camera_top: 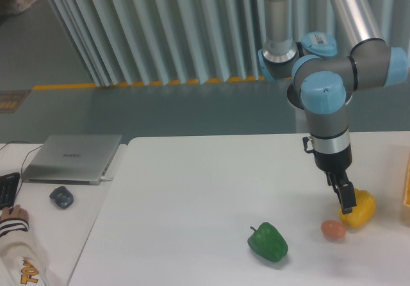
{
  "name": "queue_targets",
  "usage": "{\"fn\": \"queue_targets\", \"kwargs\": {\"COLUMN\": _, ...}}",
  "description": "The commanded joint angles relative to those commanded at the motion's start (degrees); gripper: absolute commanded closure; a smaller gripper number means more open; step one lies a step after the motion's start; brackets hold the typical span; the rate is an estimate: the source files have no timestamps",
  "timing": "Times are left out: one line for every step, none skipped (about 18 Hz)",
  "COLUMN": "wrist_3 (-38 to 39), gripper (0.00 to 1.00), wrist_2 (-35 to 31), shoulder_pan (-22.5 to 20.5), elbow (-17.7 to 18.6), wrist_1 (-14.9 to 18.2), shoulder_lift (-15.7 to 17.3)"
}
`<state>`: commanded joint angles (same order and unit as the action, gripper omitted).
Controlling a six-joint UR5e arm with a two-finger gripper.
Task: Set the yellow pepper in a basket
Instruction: 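Lower the open gripper around the yellow bell pepper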
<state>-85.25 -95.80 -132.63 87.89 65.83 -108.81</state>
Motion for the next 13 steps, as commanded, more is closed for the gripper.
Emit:
{"fn": "queue_targets", "kwargs": {"wrist_3": 0.0, "gripper": 0.00, "wrist_2": -0.1, "shoulder_pan": 0.3, "elbow": 0.1, "wrist_1": 0.0, "shoulder_lift": 0.0}}
{"fn": "queue_targets", "kwargs": {"wrist_3": 0.2, "gripper": 0.00, "wrist_2": 0.0, "shoulder_pan": 0.4, "elbow": 0.1, "wrist_1": 0.0, "shoulder_lift": 0.0}}
{"fn": "queue_targets", "kwargs": {"wrist_3": 0.6, "gripper": 0.00, "wrist_2": 0.1, "shoulder_pan": 0.4, "elbow": 0.1, "wrist_1": 0.0, "shoulder_lift": -0.1}}
{"fn": "queue_targets", "kwargs": {"wrist_3": 1.4, "gripper": 0.00, "wrist_2": 0.1, "shoulder_pan": 0.4, "elbow": 0.1, "wrist_1": 0.0, "shoulder_lift": -0.2}}
{"fn": "queue_targets", "kwargs": {"wrist_3": 2.2, "gripper": 0.00, "wrist_2": 0.1, "shoulder_pan": 0.4, "elbow": 0.1, "wrist_1": 0.0, "shoulder_lift": -0.4}}
{"fn": "queue_targets", "kwargs": {"wrist_3": 2.5, "gripper": 0.00, "wrist_2": 0.1, "shoulder_pan": 0.4, "elbow": 0.0, "wrist_1": 0.0, "shoulder_lift": -0.4}}
{"fn": "queue_targets", "kwargs": {"wrist_3": 2.5, "gripper": 0.00, "wrist_2": 0.2, "shoulder_pan": 0.4, "elbow": 0.1, "wrist_1": 0.0, "shoulder_lift": -0.4}}
{"fn": "queue_targets", "kwargs": {"wrist_3": 2.6, "gripper": 0.00, "wrist_2": 0.2, "shoulder_pan": 0.6, "elbow": 0.1, "wrist_1": 0.0, "shoulder_lift": -0.4}}
{"fn": "queue_targets", "kwargs": {"wrist_3": 3.1, "gripper": 0.00, "wrist_2": 0.1, "shoulder_pan": 1.1, "elbow": 0.2, "wrist_1": 0.0, "shoulder_lift": -0.4}}
{"fn": "queue_targets", "kwargs": {"wrist_3": 4.2, "gripper": 0.00, "wrist_2": 0.2, "shoulder_pan": 1.1, "elbow": 0.2, "wrist_1": 0.0, "shoulder_lift": -0.6}}
{"fn": "queue_targets", "kwargs": {"wrist_3": 5.2, "gripper": 0.00, "wrist_2": 0.3, "shoulder_pan": 1.1, "elbow": 0.2, "wrist_1": 0.0, "shoulder_lift": -0.7}}
{"fn": "queue_targets", "kwargs": {"wrist_3": 6.0, "gripper": 0.00, "wrist_2": 0.4, "shoulder_pan": 1.1, "elbow": 0.5, "wrist_1": 0.0, "shoulder_lift": -0.6}}
{"fn": "queue_targets", "kwargs": {"wrist_3": 6.5, "gripper": 0.00, "wrist_2": 0.6, "shoulder_pan": 1.1, "elbow": 1.0, "wrist_1": -0.4, "shoulder_lift": -0.6}}
